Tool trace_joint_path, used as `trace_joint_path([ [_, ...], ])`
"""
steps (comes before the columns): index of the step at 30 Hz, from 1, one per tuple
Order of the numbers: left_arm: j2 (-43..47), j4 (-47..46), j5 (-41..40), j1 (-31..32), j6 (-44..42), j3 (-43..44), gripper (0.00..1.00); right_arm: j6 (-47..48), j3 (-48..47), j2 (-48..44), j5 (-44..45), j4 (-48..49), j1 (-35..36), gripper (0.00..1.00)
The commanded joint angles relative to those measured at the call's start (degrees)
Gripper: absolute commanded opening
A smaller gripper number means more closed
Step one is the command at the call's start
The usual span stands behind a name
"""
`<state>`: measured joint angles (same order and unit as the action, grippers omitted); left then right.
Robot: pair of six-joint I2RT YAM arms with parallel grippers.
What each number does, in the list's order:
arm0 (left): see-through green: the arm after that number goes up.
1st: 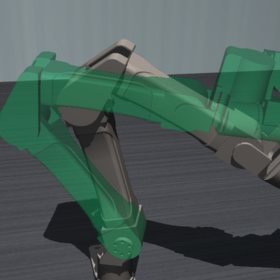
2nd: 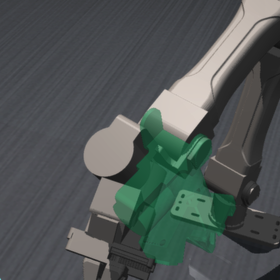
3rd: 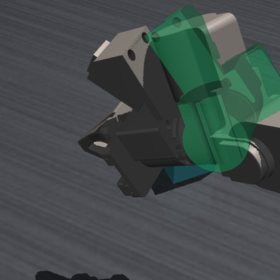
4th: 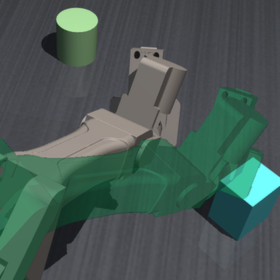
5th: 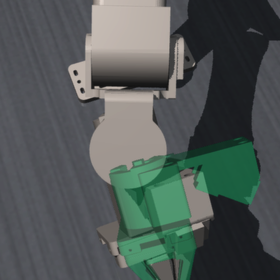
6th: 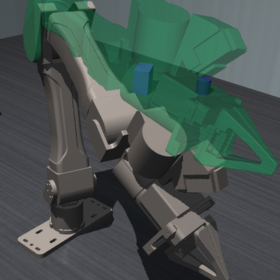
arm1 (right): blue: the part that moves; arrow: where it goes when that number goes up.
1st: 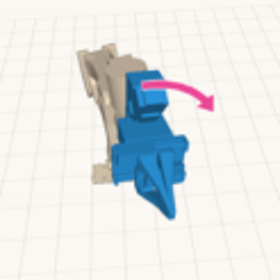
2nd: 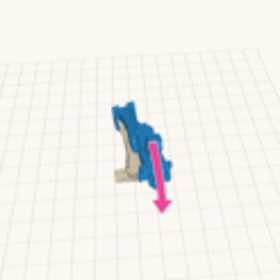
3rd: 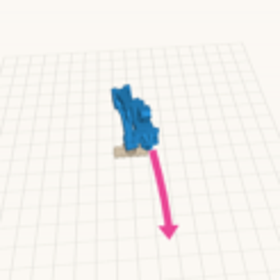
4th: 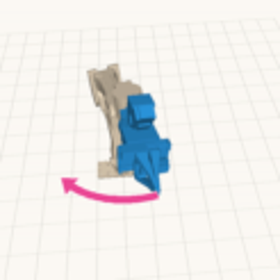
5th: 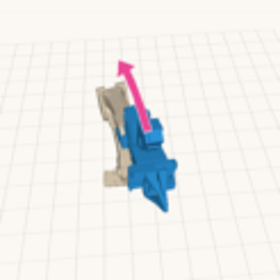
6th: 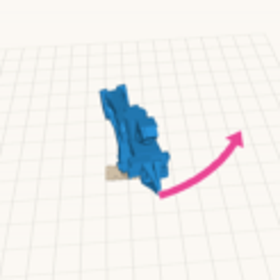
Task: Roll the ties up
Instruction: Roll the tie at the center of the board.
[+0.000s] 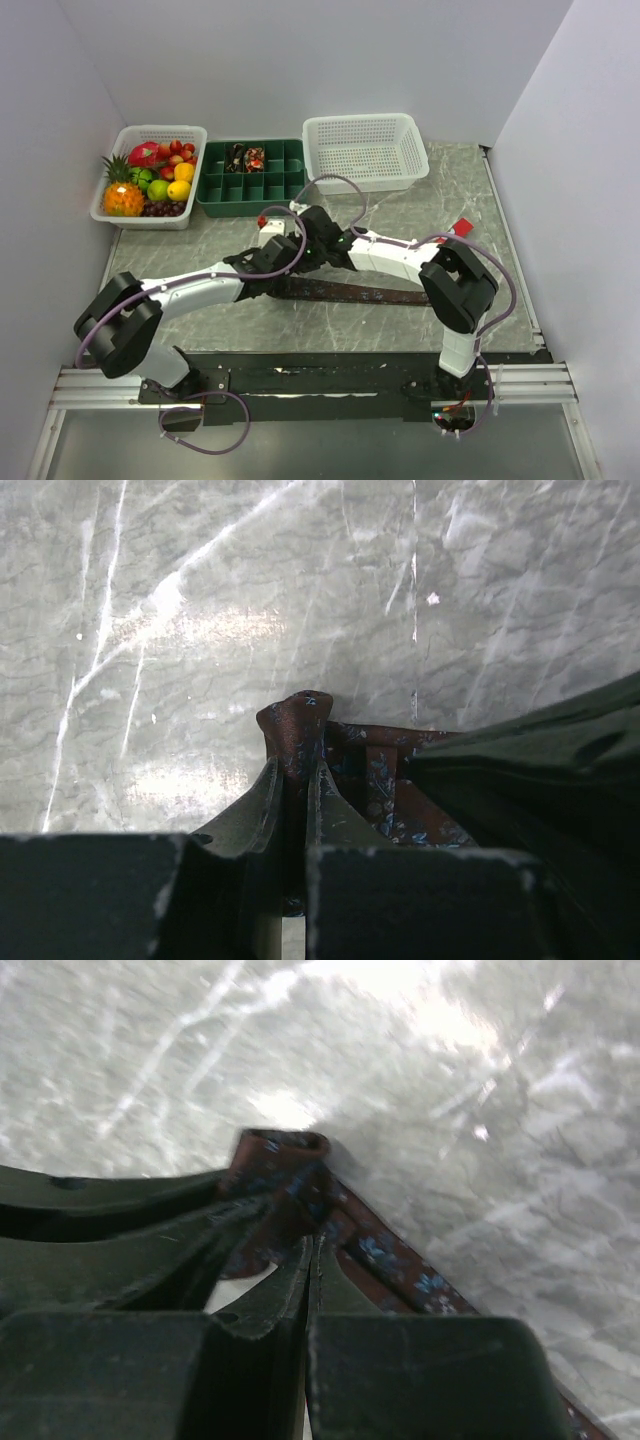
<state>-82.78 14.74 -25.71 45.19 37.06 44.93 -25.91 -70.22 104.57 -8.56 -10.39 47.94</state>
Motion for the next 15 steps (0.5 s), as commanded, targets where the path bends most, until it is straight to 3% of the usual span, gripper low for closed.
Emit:
trace_joint_path([
  [1, -2.64, 2.74, -4.42, 1.92, -0.23, 3.67, 0.01, -0.54, 3.32, -2.18, 0.39, -0.60, -0.57, 0.00],
  [15, -7.04, 6.70, -9.53, 6.58, -0.58, 7.19, 0.01, -3.00, 7.28, 2.03, -3.83, 2.22, -1.45, 0.00],
])
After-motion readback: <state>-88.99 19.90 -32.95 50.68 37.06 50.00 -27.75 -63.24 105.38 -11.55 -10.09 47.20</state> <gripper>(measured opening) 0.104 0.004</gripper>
